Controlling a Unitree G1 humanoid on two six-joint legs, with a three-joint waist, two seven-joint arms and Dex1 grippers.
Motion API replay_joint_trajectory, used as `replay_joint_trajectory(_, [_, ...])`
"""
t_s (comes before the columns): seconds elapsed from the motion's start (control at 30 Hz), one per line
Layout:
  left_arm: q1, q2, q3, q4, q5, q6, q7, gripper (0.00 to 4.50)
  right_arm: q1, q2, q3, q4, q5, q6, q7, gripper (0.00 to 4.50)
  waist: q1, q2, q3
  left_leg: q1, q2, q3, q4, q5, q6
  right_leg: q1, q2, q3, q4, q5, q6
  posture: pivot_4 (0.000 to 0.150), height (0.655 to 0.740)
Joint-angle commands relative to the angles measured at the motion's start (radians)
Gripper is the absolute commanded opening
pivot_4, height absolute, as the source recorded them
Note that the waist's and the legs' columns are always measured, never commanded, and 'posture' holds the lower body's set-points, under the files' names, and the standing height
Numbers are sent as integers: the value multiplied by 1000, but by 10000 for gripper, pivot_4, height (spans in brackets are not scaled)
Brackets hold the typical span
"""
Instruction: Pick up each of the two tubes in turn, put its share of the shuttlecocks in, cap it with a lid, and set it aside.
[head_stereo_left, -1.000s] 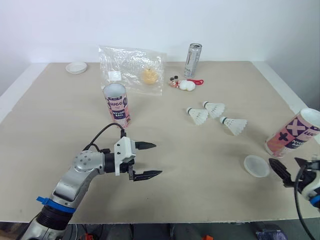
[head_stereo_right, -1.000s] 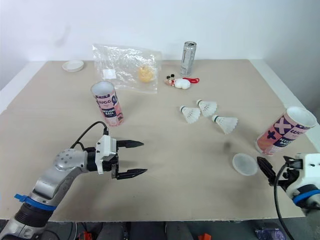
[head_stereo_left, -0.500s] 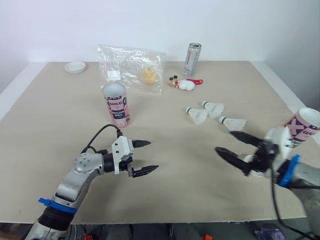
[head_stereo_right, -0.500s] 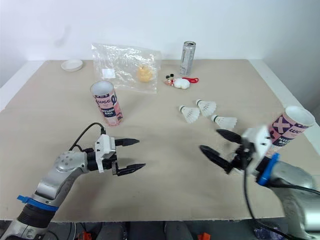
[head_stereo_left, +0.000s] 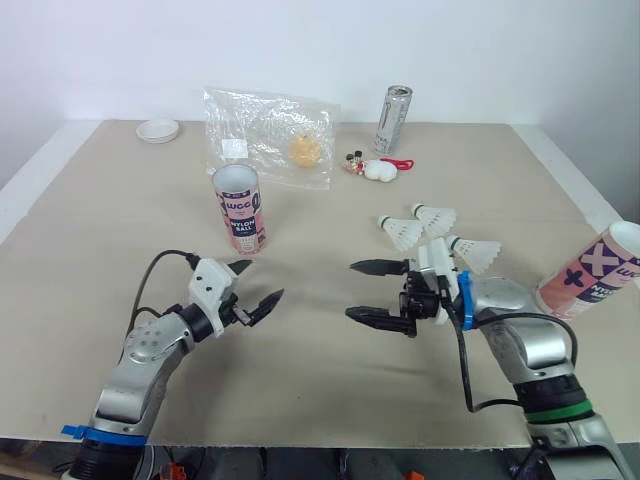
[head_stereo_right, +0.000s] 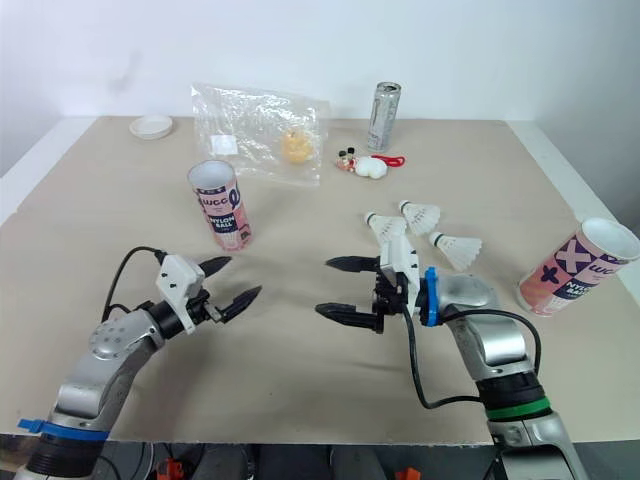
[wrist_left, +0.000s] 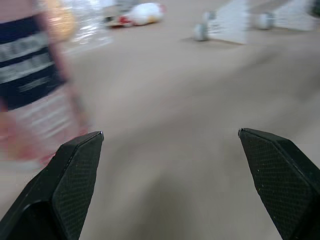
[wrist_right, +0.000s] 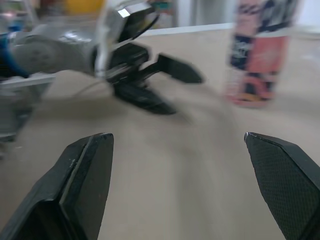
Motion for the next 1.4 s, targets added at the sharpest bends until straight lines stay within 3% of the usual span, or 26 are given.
replay_joint_trajectory(0.03, [24, -34, 87, -48, 18, 34, 145, 45000, -68, 37, 28, 72, -43, -61, 36, 44894, -1, -1, 0, 0, 1, 0, 1, 0, 0, 0, 1, -1, 0, 1, -1, 1500, 7400])
replay_joint_trajectory(0.23, [-24, -76, 115, 15, 13, 79, 226, 45000, -128, 88, 34, 166, -91, -109, 23, 44894, 2, -1, 1, 0, 1, -1, 3, 0, 0, 1, 1, -1, 0, 3, 0, 1500, 7400])
replay_joint_trajectory(0.47, [-154, -95, 62, 166, 21, 66, 188, 45000, -180, 103, 19, 241, -132, -120, -12, 44894, 1, -1, 1, 0, 0, -1, 4, 1, -1, 1, 1, -1, 0, 4, 0, 1500, 7400])
replay_joint_trajectory(1.13, [-535, -75, 31, 805, 134, -216, 68, 45000, -187, 121, 8, 244, -168, -147, -87, 44894, 1, -2, 1, -1, 0, -1, 3, 1, -1, 1, 2, -1, 0, 3, 1, 1500, 7400])
replay_joint_trajectory(1.4, [-618, -78, 35, 980, 142, -308, 19, 45000, -189, 124, 10, 230, -172, -146, -99, 44894, 1, -2, 1, -1, 0, -1, 3, 1, -1, 1, 2, -1, 0, 3, 1, 1500, 7400])
